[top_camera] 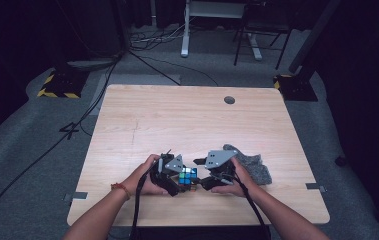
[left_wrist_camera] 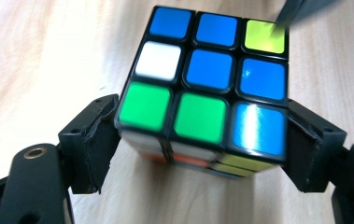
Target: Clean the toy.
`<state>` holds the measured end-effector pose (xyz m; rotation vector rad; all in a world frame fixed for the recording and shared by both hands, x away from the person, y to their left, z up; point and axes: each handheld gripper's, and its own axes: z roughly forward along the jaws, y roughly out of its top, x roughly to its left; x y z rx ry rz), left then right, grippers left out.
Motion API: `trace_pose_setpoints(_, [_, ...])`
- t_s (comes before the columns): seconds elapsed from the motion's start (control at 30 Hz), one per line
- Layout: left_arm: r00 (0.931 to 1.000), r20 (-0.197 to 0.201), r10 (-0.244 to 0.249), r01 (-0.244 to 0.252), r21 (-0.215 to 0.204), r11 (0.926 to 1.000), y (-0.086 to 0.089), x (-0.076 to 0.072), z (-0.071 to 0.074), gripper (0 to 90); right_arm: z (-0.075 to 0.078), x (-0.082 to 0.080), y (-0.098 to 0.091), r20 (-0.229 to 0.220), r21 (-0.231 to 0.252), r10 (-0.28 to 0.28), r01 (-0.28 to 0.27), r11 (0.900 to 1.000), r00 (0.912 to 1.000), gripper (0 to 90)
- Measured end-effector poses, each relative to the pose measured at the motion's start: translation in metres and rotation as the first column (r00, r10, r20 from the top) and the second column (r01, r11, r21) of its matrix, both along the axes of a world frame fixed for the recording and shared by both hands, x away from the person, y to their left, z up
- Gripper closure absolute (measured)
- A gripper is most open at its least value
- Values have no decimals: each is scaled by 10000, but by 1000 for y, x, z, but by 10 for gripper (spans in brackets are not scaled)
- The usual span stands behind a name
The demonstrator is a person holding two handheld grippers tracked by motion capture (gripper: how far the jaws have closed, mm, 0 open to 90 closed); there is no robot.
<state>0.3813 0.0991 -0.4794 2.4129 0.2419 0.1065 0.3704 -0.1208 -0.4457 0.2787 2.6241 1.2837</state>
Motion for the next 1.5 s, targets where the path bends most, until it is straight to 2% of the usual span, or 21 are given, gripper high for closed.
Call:
trace_pose_setpoints(0.13, [9982, 104, 588, -587, -111, 9982, 13, 6, 2, 205, 6, -2, -24, 92, 59, -343, 342, 9994, 9994, 364])
trace_pose_setpoints(0.23, [9928, 123, 1190, -1189, -132, 9928, 21, 12, 2, 191, 10, 0, -46, 112, 129, -739, 738, 9972, 9972, 363])
trace_pose_setpoints(0.37, [9794, 131, 2016, -2014, -134, 9794, 31, 18, 1, 198, 9, 3, -81, 110, 10, -1478, 1478, 9890, 9890, 362])
trace_pose_setpoints(0.4, [9718, 275, 2342, -2342, -44, 9722, 33, 20, 0, 199, 8, 4, -87, 114, -15, -1595, 1595, 9872, 9871, 362])
trace_pose_setpoints(0.5, [9600, 330, 2782, -2779, -114, 9605, 38, 22, -1, 225, 4, 7, -109, 119, -135, -2157, 2158, 9763, 9764, 362])
trace_pose_setpoints(0.53, [9610, 186, 2760, -2755, -255, 9610, 38, 22, -2, 223, 3, 7, -116, 152, -191, -2302, 2305, 9729, 9730, 362])
trace_pose_setpoints(0.57, [9684, -96, 2493, -2495, -385, 9676, 38, 21, -3, 208, 3, 8, -120, 147, -192, -2405, 2408, 9704, 9705, 362])
trace_pose_setpoints(0.63, [9797, -132, 1998, -2002, -350, 9791, 36, 18, -3, 196, 2, 9, -131, 202, -141, -2686, 2689, 9631, 9630, 361])
trace_pose_setpoints(0.7, [9856, -267, 1671, -1681, -435, 9848, 32, 14, -3, 185, 1, 10, -140, 237, -141, -2913, 2917, 9564, 9563, 359])
trace_pose_setpoints(0.8, [9893, -337, 1416, -1429, -379, 9890, 24, 8, -6, 159, -4, 15, -151, 121, -159, -3244, 3245, 9457, 9459, 356])
trace_pose_setpoints(0.9, [9885, -472, 1438, -1454, -326, 9888, 16, 3, -8, 159, -14, 20, -155, 98, -626, -3399, 3398, 9384, 9404, 357])
trace_pose_setpoints(0.97, [9871, -537, 1505, -1522, -287, 9879, 11, 2, -10, 157, -22, 24, -155, -309, -804, -3363, 3330, 9395, 9413, 376])
trace_pose_setpoints(1.07, [9830, -471, 1776, -1796, -439, 9828, 4, 4, -12, 154, -30, 27, -151, -496, -1116, -3224, 3155, 9423, 9453, 393])
trace_pose_setpoints(1.13, [9810, -469, 1881, -1905, -518, 9803, 2, 8, -13, 156, -34, 28, -148, -614, -1179, -3054, 2969, 9476, 9502, 462])
trace_pose_setpoints(1.2, [9786, -489, 2000, -2030, -682, 9768, -1, 10, -13, 167, -36, 27, -145, -602, -1359, -2974, 2874, 9481, 9528, 506])
trace_pose_setpoints(1.23, [9781, -480, 2023, -2053, -700, 9762, -2, 11, -14, 165, -38, 27, -143, -638, -1376, -2880, 2774, 9509, 9555, 532])
trace_pose_setpoints(1.33, [9807, -132, 1951, -1955, -511, 9794, -7, 13, -15, 169, -39, 27, -143, -789, -1365, -2806, 2684, 9536, 9566, 593])
trace_pose_setpoints(1.43, [9825, -246, 1849, -1860, -557, 9810, -9, 17, -16, 170, -42, 29, -145, -1084, -1209, -2746, 2615, 9576, 9554, 629])
trace_pose_setpoints(1.5, [9843, -129, 1762, -1766, -542, 9828, -11, 18, -16, 159, -42, 29, -146, -1160, -1197, -2700, 2564, 9591, 9559, 637])
